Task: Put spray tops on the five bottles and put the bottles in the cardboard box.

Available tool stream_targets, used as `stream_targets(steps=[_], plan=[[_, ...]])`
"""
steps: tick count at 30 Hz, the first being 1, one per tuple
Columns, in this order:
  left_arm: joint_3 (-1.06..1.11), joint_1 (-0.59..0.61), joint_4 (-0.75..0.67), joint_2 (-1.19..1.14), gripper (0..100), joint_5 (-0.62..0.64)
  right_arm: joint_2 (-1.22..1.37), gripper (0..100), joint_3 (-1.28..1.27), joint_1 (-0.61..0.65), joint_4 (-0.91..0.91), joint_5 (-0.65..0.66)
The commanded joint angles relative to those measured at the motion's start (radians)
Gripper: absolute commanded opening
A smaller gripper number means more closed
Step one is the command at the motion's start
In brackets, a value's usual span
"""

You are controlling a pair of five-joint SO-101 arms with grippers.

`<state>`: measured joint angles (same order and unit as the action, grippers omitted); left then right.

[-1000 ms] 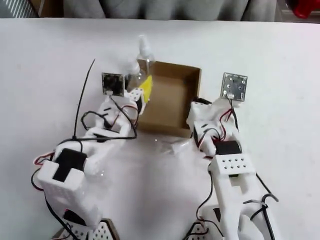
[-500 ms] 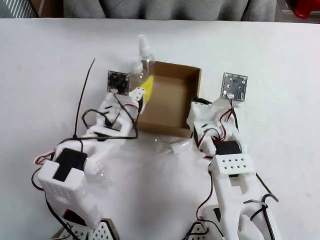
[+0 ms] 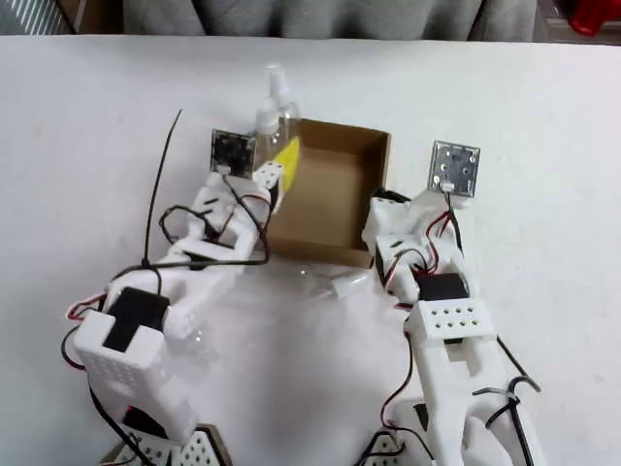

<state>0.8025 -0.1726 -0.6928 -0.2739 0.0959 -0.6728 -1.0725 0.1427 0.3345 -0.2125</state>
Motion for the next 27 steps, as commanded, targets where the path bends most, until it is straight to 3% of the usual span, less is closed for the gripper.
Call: stream_targets(steps=[1,27], plan=[[-0.078,-0.008,0.002,0.012,2,-0.005,0.002,1.6,0.061,-0.002,-0.024,-0.002],[-0.137,-0.012,-0.002,-0.102,2,-0.005,-0.005,1.6,0.061,0.007,-0.018,0.0]])
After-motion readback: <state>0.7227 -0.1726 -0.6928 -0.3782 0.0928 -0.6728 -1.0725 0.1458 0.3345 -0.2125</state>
